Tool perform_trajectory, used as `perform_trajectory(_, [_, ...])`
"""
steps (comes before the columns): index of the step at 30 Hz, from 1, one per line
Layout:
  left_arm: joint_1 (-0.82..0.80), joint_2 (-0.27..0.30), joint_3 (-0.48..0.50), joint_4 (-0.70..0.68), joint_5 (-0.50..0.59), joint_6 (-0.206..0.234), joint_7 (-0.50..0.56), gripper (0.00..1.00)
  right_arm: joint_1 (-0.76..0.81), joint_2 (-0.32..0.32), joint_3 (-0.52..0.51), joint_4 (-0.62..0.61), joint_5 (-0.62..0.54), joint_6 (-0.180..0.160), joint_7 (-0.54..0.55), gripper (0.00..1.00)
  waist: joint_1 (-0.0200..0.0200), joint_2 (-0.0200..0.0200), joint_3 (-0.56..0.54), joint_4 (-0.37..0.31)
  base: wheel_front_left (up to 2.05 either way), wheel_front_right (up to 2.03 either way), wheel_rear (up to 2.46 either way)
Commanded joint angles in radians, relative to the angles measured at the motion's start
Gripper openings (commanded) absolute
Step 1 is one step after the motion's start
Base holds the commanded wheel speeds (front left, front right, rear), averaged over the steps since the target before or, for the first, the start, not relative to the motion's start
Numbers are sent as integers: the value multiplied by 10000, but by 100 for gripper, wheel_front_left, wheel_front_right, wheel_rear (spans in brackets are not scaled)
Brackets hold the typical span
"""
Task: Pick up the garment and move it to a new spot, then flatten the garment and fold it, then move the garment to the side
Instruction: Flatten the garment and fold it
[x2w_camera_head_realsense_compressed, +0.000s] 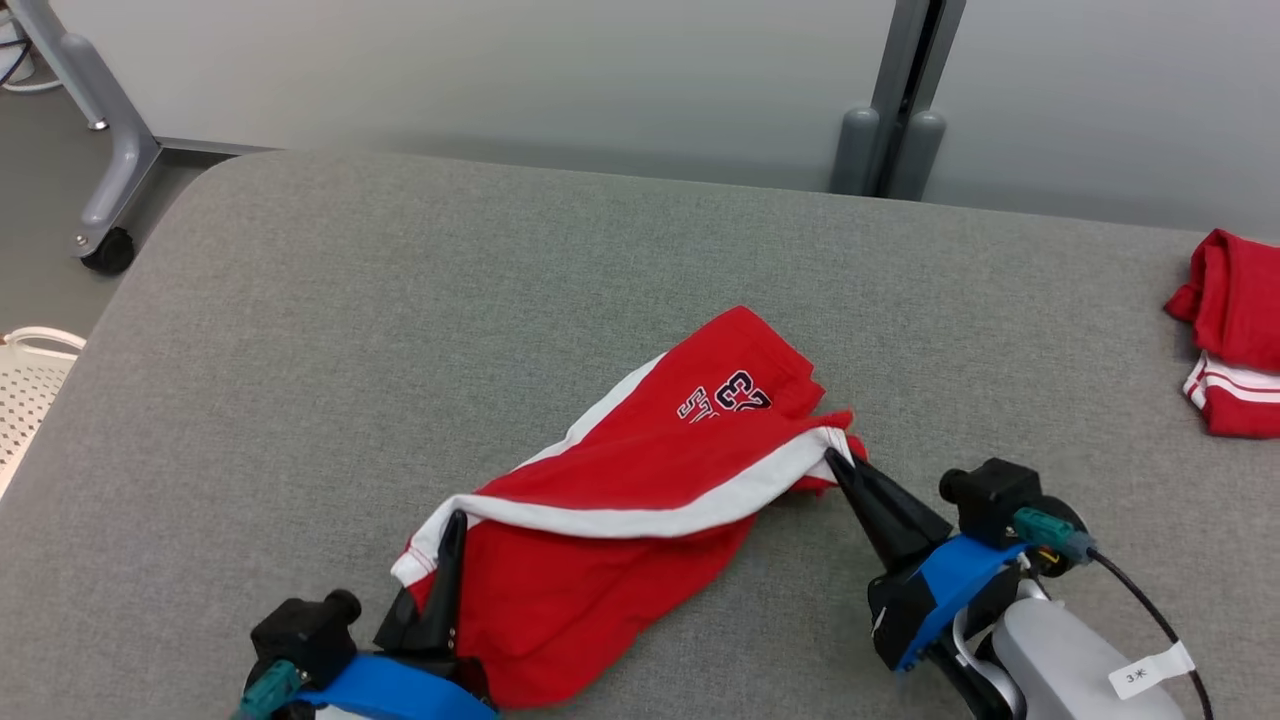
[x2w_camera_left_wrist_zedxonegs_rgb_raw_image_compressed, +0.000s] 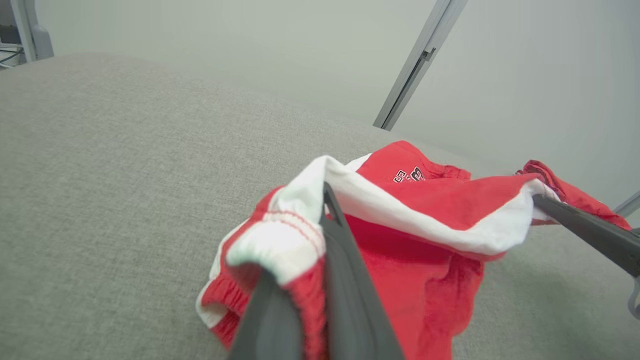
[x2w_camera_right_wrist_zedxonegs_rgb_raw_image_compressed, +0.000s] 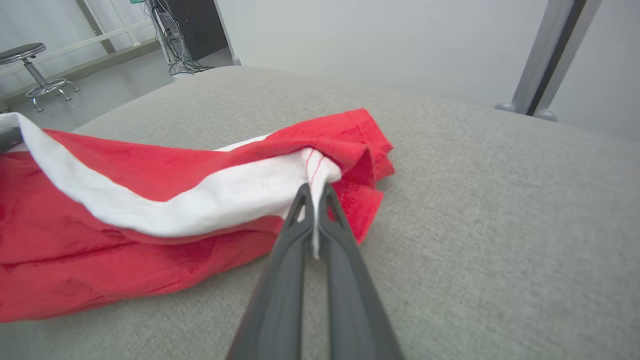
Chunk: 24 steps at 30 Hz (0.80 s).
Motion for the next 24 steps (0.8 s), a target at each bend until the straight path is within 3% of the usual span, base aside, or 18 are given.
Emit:
perform_trajectory(1, [-359,127,53,-202,41,-17,-23,0,137,-126,-242,-304,-74,1,-26,0,1,0,-56,-82,0,0,0])
perform_trajectory(10, [-3112,1000,-770,-450,-318,-17,19,0,-1165,-9,-1036,-1379,204,1,-26,0,1,0,379,-686,0,0,0])
perform_trajectory(16, [-6512,1685,-1492,78,-1166,-17,450,0,-3964,176,-1070,-542,486,1,-27,0,1,0,1418,-1304,0,0,0])
perform_trajectory(24, [-11227,1760,-2040,1301,-2692,-17,920,0,-8374,490,-2040,1398,1439,1,-26,0,1,0,2944,-2006,0,0,0])
